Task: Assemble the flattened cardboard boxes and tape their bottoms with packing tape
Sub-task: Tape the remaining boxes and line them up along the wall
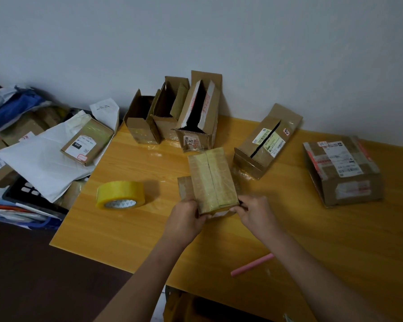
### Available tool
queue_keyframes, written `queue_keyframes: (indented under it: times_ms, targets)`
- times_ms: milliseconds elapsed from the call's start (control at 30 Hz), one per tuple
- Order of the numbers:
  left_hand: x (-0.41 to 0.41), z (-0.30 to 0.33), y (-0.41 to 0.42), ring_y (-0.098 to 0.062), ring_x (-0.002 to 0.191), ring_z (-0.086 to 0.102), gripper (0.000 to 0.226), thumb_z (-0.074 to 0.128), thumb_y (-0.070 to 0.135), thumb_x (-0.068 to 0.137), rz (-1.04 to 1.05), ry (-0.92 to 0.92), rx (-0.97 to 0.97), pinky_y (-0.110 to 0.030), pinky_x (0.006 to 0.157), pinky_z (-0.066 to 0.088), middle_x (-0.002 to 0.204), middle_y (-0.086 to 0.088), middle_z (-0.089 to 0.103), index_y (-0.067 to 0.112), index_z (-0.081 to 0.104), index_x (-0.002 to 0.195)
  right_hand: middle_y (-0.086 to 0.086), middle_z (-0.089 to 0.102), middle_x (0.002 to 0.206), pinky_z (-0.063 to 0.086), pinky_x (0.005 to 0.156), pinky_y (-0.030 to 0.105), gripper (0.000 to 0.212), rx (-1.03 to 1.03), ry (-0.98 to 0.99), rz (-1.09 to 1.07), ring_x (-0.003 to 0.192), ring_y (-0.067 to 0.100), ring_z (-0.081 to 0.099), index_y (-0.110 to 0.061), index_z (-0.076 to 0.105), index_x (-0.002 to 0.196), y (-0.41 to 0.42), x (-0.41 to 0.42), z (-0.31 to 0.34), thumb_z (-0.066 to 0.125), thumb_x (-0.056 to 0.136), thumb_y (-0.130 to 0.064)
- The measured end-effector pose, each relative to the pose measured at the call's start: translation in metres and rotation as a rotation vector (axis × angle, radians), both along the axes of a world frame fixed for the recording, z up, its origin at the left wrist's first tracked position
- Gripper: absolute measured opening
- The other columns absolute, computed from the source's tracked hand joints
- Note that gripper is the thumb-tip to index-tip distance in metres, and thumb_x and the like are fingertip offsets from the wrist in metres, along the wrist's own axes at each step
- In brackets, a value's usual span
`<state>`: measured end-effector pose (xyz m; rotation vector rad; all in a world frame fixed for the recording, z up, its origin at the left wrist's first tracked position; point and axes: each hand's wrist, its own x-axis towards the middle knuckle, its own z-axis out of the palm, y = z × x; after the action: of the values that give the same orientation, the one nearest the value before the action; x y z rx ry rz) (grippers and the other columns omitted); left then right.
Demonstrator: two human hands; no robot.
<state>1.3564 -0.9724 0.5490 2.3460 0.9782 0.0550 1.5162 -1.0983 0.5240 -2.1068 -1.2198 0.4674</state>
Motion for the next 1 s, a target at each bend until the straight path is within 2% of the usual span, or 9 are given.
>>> queue_keyframes:
  times_ms: [200, 367, 467, 533, 600, 700, 800, 867, 1000]
  targets:
    - [0.003, -0.002, -0.002, -0.012, 0.074, 0.048, 0.027, 0.076, 0.032, 0.082, 0.034, 0.02, 0.007, -0.021, 0.062, 0.037, 0.086, 0.005, 0.048, 0.008, 0.064, 0.084, 0.005, 0.068, 0.077, 0.054, 0.06, 0.034, 0.03, -0.081, -0.04, -0.062, 0.07, 0.018, 0.063, -0.004, 0.068, 0.082, 0.003, -0.003, -0.001, 0.083, 0.073, -0.029]
    - [0.002, -0.003, 0.002, -0.01, 0.076, 0.046, 0.021, 0.077, 0.024, 0.08, 0.032, -0.025, -0.024, -0.016, 0.063, 0.031, 0.087, 0.007, 0.048, 0.006, 0.067, 0.084, 0.002, 0.061, 0.065, 0.041, 0.051, 0.026, 0.024, -0.049, -0.037, -0.056, 0.06, 0.016, 0.058, -0.006, 0.059, 0.068, 0.004, -0.005, 0.0, 0.079, 0.078, -0.016]
    - [-0.002, 0.001, 0.007, -0.01, 0.078, 0.044, 0.016, 0.074, 0.019, 0.083, -0.026, -0.046, -0.071, -0.011, 0.062, 0.033, 0.084, 0.009, 0.046, 0.005, 0.066, 0.086, 0.0, 0.059, 0.066, 0.036, 0.052, 0.02, 0.02, -0.045, 0.0, -0.014, 0.06, 0.011, 0.055, -0.005, 0.061, 0.07, 0.003, 0.001, 0.002, 0.074, 0.083, -0.011]
    - [-0.005, 0.004, 0.012, -0.011, 0.074, 0.044, 0.018, 0.076, 0.02, 0.081, -0.072, -0.043, -0.12, -0.01, 0.06, 0.034, 0.077, 0.011, 0.043, 0.012, 0.061, 0.075, 0.002, 0.061, 0.069, 0.04, 0.055, 0.025, 0.019, -0.056, 0.013, 0.03, 0.061, 0.011, 0.054, -0.003, 0.062, 0.074, 0.002, 0.003, 0.003, 0.075, 0.083, -0.013]
    - [-0.007, 0.006, 0.013, -0.008, 0.066, 0.043, 0.037, 0.082, 0.028, 0.074, -0.086, -0.048, -0.148, -0.013, 0.056, 0.033, 0.074, 0.01, 0.044, 0.024, 0.048, 0.06, 0.002, 0.065, 0.074, 0.048, 0.056, 0.027, 0.023, -0.083, 0.037, 0.046, 0.065, 0.012, 0.059, -0.004, 0.064, 0.079, 0.0, 0.004, 0.005, 0.08, 0.078, -0.021]
    - [-0.006, 0.004, 0.01, -0.006, 0.063, 0.043, 0.044, 0.082, 0.031, 0.073, -0.042, -0.086, -0.153, -0.016, 0.055, 0.033, 0.072, 0.009, 0.045, 0.032, 0.041, 0.059, -0.006, 0.058, 0.065, 0.039, 0.052, 0.012, 0.026, -0.071, 0.032, 0.016, 0.057, 0.0, 0.054, -0.008, 0.062, 0.074, 0.001, 0.002, 0.007, 0.083, 0.074, -0.024]
    - [-0.005, -0.002, 0.008, -0.007, 0.062, 0.04, 0.044, 0.079, 0.029, 0.078, 0.011, -0.132, -0.132, -0.016, 0.054, 0.031, 0.07, 0.008, 0.042, 0.028, 0.038, 0.059, -0.016, 0.045, 0.057, 0.033, 0.048, 0.006, 0.024, -0.008, 0.023, -0.015, 0.057, -0.009, 0.054, -0.007, 0.059, 0.065, 0.004, -0.001, 0.008, 0.079, 0.078, -0.01]
    - [-0.007, -0.005, 0.007, -0.005, 0.061, 0.04, 0.046, 0.079, 0.026, 0.078, 0.043, -0.166, -0.14, -0.016, 0.054, 0.031, 0.069, 0.008, 0.042, 0.026, 0.037, 0.059, -0.01, 0.052, 0.058, 0.034, 0.05, 0.005, 0.019, -0.003, 0.035, -0.025, 0.062, -0.013, 0.055, -0.002, 0.063, 0.068, 0.003, -0.001, 0.007, 0.076, 0.08, -0.007]
    - [-0.012, -0.011, 0.005, -0.004, 0.067, 0.051, 0.042, 0.084, 0.02, 0.072, 0.131, -0.234, -0.234, -0.012, 0.059, 0.041, 0.072, 0.01, 0.051, 0.022, 0.043, 0.064, -0.003, 0.067, 0.074, 0.044, 0.055, 0.016, 0.016, -0.043, 0.067, -0.014, 0.062, -0.001, 0.06, -0.006, 0.068, 0.081, 0.001, 0.0, 0.008, 0.078, 0.081, -0.018]
